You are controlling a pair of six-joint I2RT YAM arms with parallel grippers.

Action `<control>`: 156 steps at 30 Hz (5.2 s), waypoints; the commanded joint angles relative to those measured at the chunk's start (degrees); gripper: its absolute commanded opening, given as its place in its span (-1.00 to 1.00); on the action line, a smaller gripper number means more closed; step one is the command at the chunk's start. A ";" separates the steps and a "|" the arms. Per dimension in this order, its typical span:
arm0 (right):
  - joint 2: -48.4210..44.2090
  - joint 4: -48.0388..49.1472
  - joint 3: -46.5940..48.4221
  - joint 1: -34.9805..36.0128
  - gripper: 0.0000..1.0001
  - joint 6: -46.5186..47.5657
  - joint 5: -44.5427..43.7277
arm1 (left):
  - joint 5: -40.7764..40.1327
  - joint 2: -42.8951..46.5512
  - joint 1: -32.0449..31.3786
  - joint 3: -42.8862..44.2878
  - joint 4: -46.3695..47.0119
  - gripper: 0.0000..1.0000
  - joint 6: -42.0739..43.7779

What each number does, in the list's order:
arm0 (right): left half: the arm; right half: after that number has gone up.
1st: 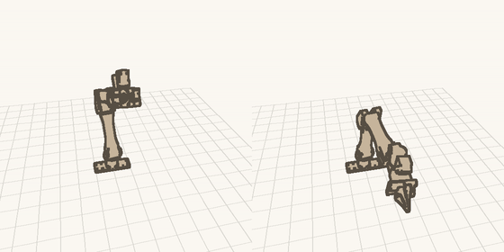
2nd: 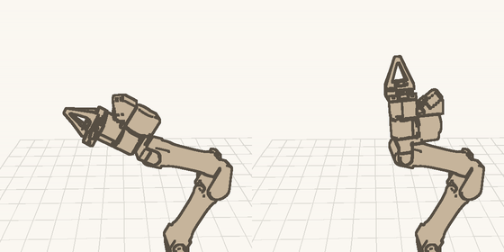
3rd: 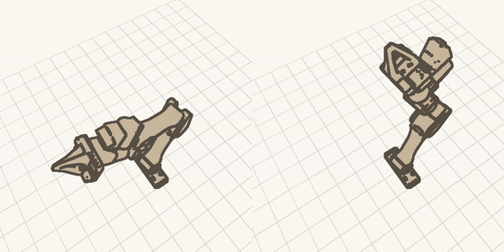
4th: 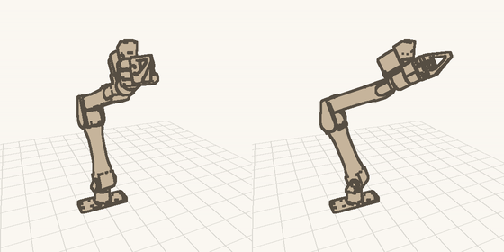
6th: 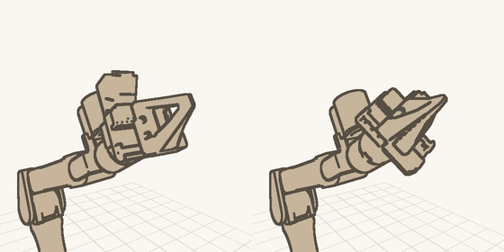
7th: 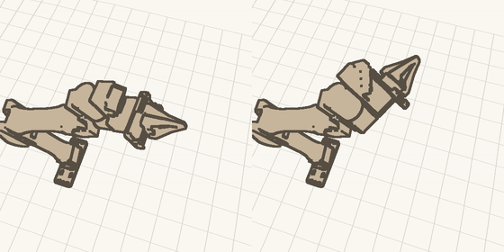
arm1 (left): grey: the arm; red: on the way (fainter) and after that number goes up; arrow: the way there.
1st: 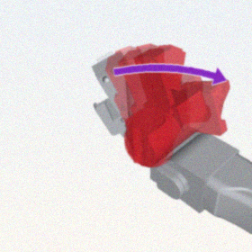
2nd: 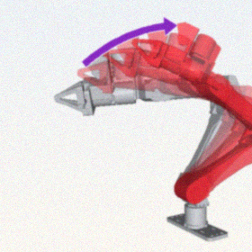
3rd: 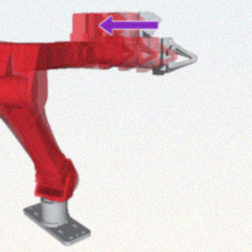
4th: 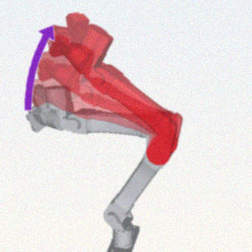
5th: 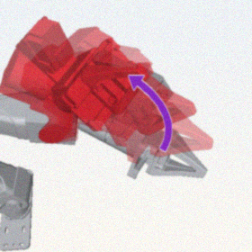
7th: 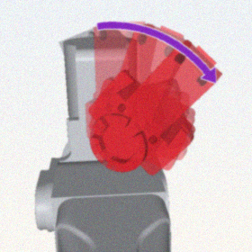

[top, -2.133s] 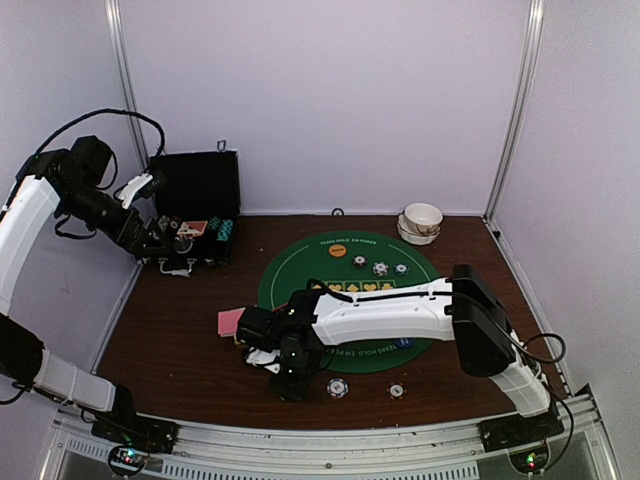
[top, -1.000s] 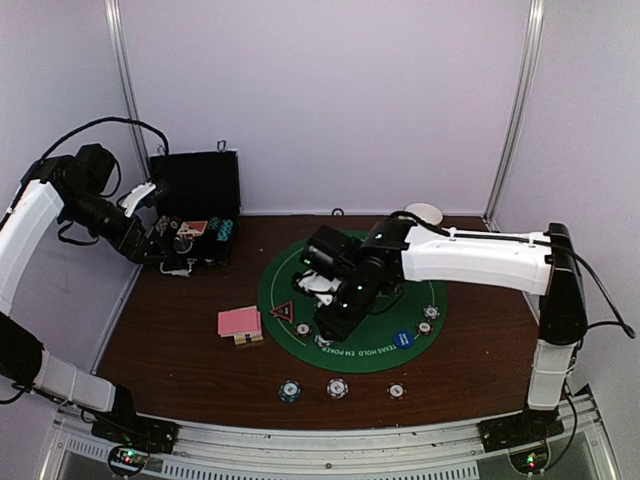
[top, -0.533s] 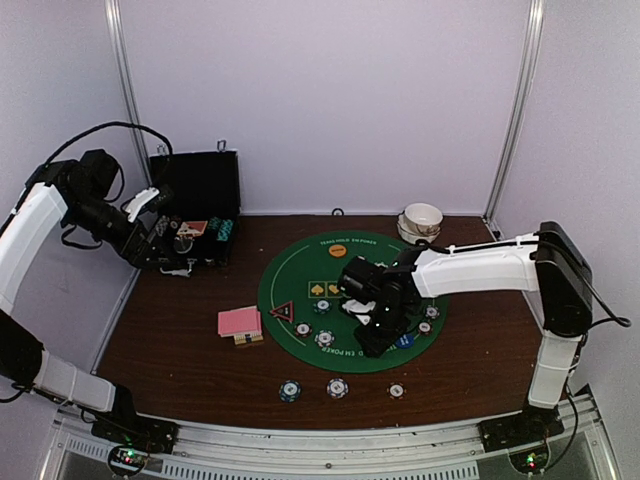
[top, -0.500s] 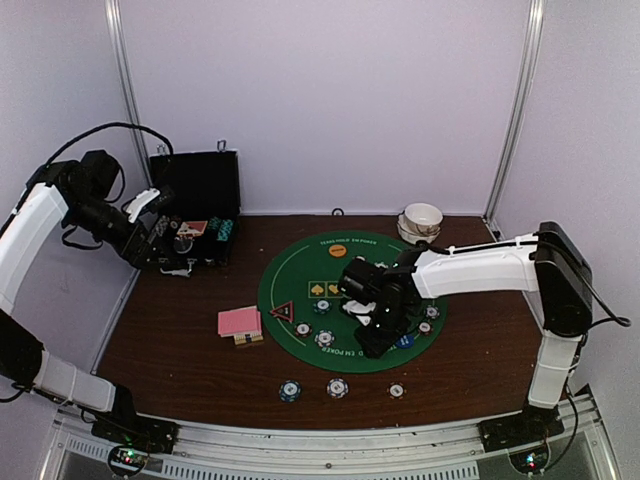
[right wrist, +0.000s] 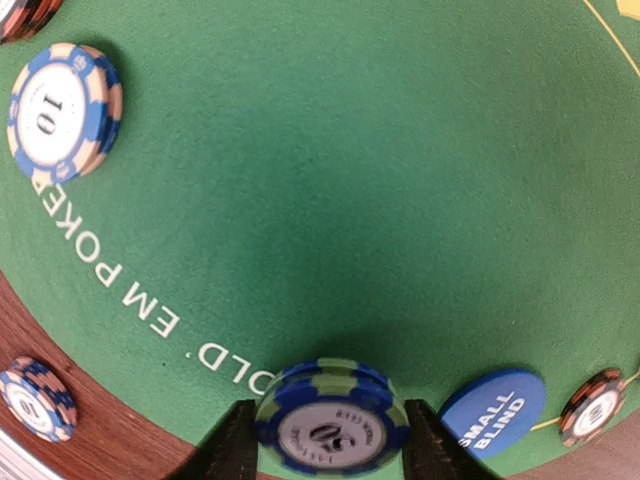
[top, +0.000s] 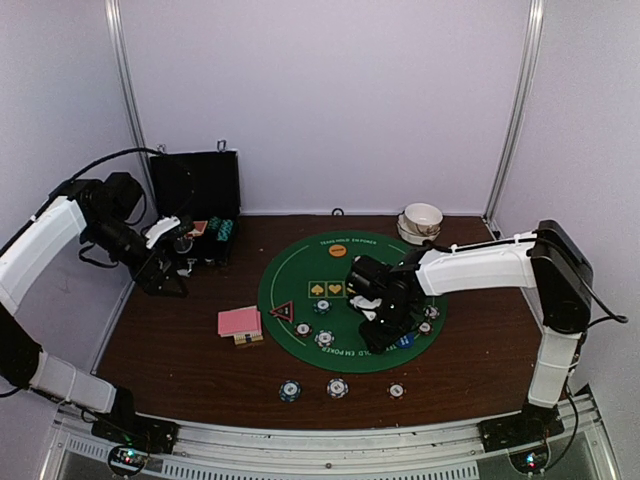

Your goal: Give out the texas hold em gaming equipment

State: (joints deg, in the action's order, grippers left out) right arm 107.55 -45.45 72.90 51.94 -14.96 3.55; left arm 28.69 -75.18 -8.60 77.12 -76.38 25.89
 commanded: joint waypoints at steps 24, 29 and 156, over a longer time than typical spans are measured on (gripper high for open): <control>-15.86 -0.64 8.58 -0.01 0.99 -8.65 -3.17 | -8.66 -13.33 -13.15 -13.97 25.26 0.95 22.82; -18.09 1.17 6.31 0.13 0.99 -10.44 -3.20 | -9.85 -16.30 -13.85 -13.60 28.89 0.95 25.41; 2.19 48.17 9.59 -1.46 0.76 -40.34 40.08 | -13.07 -13.16 -19.41 -1.37 24.40 -1.00 11.61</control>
State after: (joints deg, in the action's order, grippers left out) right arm 107.07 -10.57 79.92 51.53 -46.30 35.99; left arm 12.43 -90.59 -27.03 72.99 -50.09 39.22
